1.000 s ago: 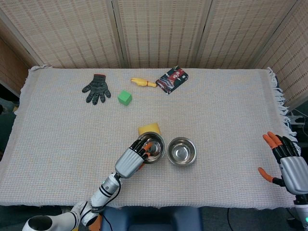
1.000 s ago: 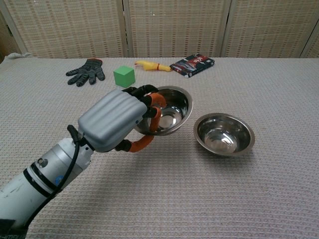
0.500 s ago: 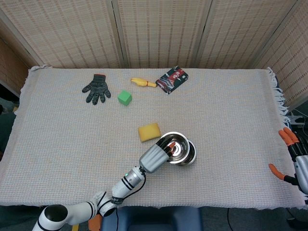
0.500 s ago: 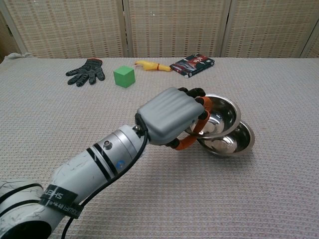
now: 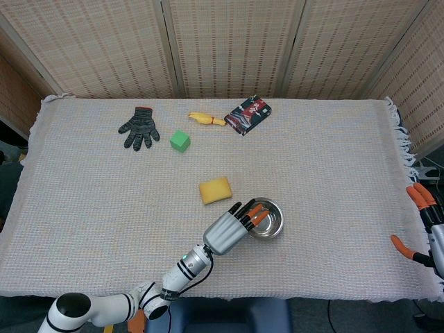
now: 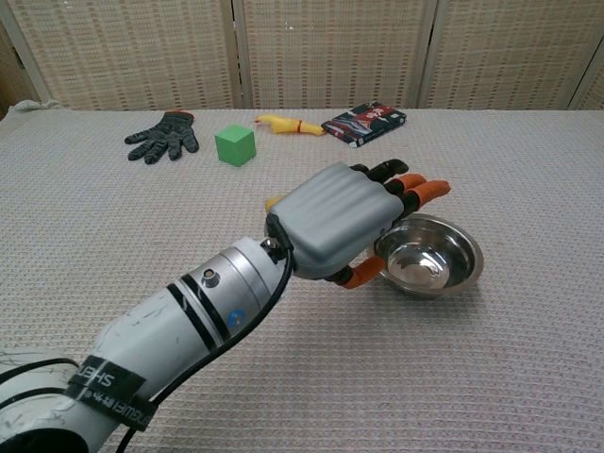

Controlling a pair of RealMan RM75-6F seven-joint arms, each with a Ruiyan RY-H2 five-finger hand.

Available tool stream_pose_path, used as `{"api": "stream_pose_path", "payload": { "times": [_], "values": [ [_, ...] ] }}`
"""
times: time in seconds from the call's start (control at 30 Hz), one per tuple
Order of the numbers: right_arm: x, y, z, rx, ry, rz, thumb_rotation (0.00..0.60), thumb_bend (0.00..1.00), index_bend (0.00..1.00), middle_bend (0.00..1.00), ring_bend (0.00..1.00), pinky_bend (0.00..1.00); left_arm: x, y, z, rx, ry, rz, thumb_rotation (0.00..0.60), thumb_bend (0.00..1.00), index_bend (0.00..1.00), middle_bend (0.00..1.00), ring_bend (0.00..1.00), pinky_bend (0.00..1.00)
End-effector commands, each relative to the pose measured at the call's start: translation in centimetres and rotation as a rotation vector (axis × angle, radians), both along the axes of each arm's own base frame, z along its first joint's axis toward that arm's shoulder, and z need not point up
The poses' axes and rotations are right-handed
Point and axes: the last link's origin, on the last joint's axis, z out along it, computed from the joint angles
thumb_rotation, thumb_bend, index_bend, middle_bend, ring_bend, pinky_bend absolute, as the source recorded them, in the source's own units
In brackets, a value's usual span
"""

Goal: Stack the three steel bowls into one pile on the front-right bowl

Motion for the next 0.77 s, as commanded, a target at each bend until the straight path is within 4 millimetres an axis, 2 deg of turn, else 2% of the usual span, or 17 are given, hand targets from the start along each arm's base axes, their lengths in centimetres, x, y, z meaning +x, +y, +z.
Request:
{"api": "stream_pose_path", "payload": {
  "times": [0.03,0.1,0.17,0.2,0.3,0.43,0.57,0.63,0.77],
  "values": [
    [0.0,-0.1,-0.4,0.011,0.021,-0.004,0.6,0.15,0.0,0.0,0.0,0.0,-2.6,-0.4,2.5,0.022,0.023,0.059,0.6,0.41,0.0,0.08,0.04,0.25],
    [0.0,-0.2,-0.7,0.012,0.045,-0.005,0.6,0.15,0.0,0.0,0.0,0.0,-5.3,-0.9,4.5,0.043,0.048,0.106,0.6,0.41,0.0,0.07,0.04,0.25],
    [0.1,-0.2,-1.0,0.006,0.08,-0.004,0.6,0.15,0.0,0.0,0.0,0.0,-9.7,-2.1,7.4,0.067,0.085,0.186,0.6,0.41,0.0,0.07,0.04,0.24],
    [0.2,-0.1,-1.3,0.007,0.1,-0.004,0.6,0.15,0.0,0.0,0.0,0.0,-12.4,-3.1,9.2,0.077,0.104,0.24,0.6,0.41,0.0,0.07,0.04,0.23],
    [0.3,0.1,-2.3,0.032,0.143,-0.007,0.6,0.15,0.0,0.0,0.0,0.0,-18.8,-6.2,13.9,0.099,0.085,0.406,0.6,0.41,0.0,0.07,0.02,0.2],
    [0.5,0.3,-3.6,0.072,0.176,-0.028,0.6,0.15,0.0,0.0,0.0,0.0,-25.0,-10.3,19.8,0.198,-0.027,0.601,0.6,0.41,0.0,0.06,0.0,0.17],
    [0.9,0.5,-4.6,0.086,0.195,-0.045,0.6,0.15,0.0,0.0,0.0,0.0,-28.3,-12.5,23.9,0.319,-0.127,0.68,0.6,0.41,0.0,0.06,0.0,0.17],
    [1.0,0.6,-4.9,0.089,0.193,-0.055,0.6,0.15,0.0,0.0,0.0,0.0,-29.1,-12.8,25.4,0.358,-0.155,0.688,0.6,0.41,0.0,0.06,0.0,0.17],
    [1.0,1.2,-5.3,0.096,0.197,-0.079,0.6,0.15,0.0,0.0,0.0,0.0,-29.3,-13.2,27.2,0.403,-0.204,0.676,0.6,0.41,0.0,0.06,0.0,0.17]
  ]
}}
